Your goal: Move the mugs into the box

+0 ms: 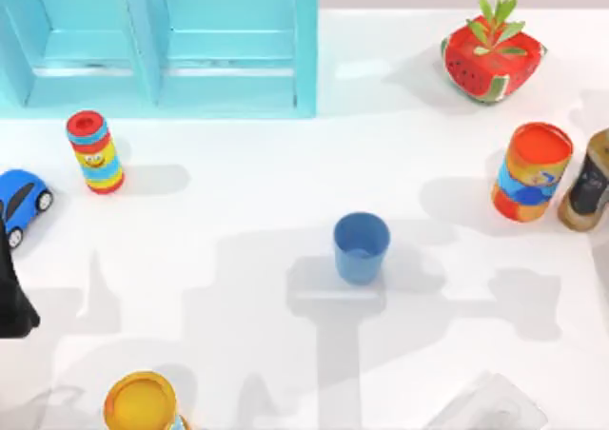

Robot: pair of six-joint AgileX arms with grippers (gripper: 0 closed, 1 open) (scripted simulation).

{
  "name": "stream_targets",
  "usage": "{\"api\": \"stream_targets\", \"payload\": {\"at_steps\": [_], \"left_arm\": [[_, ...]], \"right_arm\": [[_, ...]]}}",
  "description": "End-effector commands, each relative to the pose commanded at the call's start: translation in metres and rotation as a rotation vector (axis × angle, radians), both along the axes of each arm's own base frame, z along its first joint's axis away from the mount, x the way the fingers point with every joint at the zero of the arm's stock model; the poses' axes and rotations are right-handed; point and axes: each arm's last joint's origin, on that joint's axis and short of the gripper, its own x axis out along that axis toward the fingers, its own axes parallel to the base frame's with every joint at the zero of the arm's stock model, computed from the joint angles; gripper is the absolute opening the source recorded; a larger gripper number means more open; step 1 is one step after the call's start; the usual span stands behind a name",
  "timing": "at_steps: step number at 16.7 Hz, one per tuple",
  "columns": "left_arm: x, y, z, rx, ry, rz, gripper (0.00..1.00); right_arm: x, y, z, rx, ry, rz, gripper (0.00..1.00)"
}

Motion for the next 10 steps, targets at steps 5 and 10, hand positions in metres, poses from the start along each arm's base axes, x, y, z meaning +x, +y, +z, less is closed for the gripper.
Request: {"api": "stream_targets", "payload": {"at_steps": [5, 10], "left_arm": [[0.0, 0.0, 0.0, 0.0, 0.0, 0.0, 1.0], [0.0, 0.0, 0.0, 0.0, 0.0, 0.0, 1.0]], "right_arm": [[0.045, 0.126, -0.022, 0.036, 0.046, 0.0, 1.0], [0.04, 0.244, -0.062, 0.011, 0.141, 0.008, 1.0]]}}
